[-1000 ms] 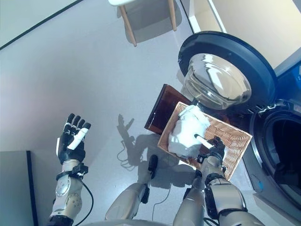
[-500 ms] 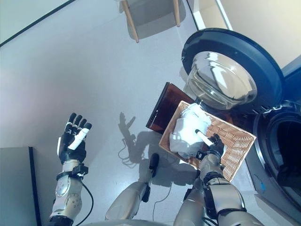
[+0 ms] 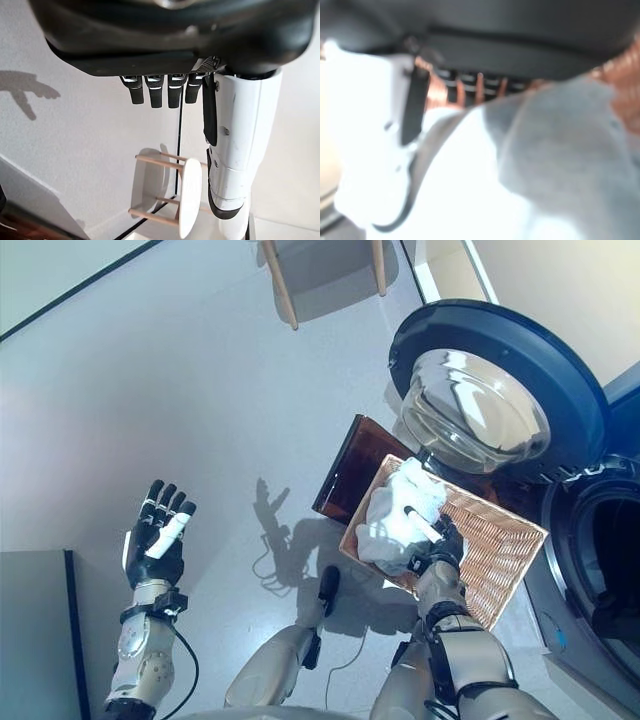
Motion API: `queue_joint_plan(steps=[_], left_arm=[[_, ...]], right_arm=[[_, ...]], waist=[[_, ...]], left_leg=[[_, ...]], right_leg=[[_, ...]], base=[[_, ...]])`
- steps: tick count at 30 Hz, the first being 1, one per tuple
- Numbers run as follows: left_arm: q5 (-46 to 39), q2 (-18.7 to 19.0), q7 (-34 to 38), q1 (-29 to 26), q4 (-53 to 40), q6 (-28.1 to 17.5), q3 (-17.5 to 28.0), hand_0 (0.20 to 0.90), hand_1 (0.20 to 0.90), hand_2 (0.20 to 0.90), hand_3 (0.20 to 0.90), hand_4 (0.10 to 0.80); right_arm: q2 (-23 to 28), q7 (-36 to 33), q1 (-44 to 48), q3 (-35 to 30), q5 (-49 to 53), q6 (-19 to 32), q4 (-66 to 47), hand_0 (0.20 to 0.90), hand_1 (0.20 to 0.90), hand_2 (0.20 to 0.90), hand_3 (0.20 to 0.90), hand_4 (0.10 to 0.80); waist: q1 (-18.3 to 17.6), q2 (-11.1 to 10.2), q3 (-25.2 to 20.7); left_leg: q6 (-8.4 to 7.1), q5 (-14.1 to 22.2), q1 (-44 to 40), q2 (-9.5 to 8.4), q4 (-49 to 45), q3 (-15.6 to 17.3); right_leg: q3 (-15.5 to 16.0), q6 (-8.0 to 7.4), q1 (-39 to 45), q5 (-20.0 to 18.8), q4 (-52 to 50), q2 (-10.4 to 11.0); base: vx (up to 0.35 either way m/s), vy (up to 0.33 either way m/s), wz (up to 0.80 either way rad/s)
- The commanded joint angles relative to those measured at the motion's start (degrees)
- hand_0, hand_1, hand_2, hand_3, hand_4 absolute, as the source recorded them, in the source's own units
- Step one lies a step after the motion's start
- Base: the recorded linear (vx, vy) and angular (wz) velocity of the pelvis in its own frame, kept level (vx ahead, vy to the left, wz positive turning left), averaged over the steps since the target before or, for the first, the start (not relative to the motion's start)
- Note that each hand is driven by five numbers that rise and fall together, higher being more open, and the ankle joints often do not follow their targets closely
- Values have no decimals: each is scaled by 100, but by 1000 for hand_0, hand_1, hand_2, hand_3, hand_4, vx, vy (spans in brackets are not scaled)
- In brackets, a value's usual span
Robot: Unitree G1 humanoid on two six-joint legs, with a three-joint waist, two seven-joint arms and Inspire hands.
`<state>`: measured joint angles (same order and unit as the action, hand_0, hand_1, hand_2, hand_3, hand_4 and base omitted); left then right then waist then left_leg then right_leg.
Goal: Pick up the clothes and place them into the washing machine
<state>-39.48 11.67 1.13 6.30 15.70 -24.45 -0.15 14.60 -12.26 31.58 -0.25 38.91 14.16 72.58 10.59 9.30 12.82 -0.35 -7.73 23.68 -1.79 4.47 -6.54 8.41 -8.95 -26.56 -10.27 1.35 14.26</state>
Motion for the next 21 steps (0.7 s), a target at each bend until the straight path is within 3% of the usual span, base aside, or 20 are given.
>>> queue_joint_plan(steps=[1, 4, 6, 7, 8, 21], left_arm=[[-137, 248, -88, -61, -616, -418, 186, 900, 900, 900, 900, 800], [-138, 230, -119, -78, -584, -405, 160, 900, 900, 900, 900, 800], [-141, 209, -137, -80, -575, -401, 157, 900, 900, 900, 900, 800], [-136, 200, -143, -80, -578, -401, 153, 900, 900, 900, 900, 800], [-133, 186, -151, -80, -584, -400, 151, 900, 900, 900, 900, 800], [-155, 139, -224, -99, -501, -423, 185, 900, 900, 900, 900, 800]], right_arm=[[-44, 297, 395, 310, 144, 395, -497, 900, 900, 900, 900, 800], [-56, 474, 403, 417, 184, 396, -581, 900, 900, 900, 900, 800], [-80, 561, 403, 476, 173, 393, -626, 453, 453, 453, 453, 480], [-89, 601, 401, 502, 186, 392, -648, 453, 453, 453, 453, 480], [-96, 640, 403, 517, 203, 401, -686, 200, 200, 200, 200, 300], [-7, 713, 294, 384, 218, 416, -504, 200, 200, 200, 200, 300]], waist=[[231, 149, -146], [250, 180, -154], [255, 197, -156], [258, 202, -157], [265, 208, -153], [237, 205, -190]], left_leg=[[-392, 394, -75, -197, 53, 194], [-390, 390, -62, -202, 53, 200], [-390, 387, -55, -207, 53, 204], [-389, 387, -52, -212, 53, 203], [-387, 385, -51, -216, 53, 204], [-366, 400, -54, -232, 53, 218]], right_leg=[[-155, 37, -112, 495, -589, 122], [-154, 35, -119, 493, -579, 128], [-159, 35, -131, 490, -572, 133], [-160, 36, -141, 490, -578, 131], [-170, 39, -144, 488, -579, 127], [-187, 41, -152, 492, -577, 133]], base=[[0, 0, 0], [0, 0, 0], [0, 0, 0], [0, 0, 0], [0, 0, 0], [-1, 2, -1]])
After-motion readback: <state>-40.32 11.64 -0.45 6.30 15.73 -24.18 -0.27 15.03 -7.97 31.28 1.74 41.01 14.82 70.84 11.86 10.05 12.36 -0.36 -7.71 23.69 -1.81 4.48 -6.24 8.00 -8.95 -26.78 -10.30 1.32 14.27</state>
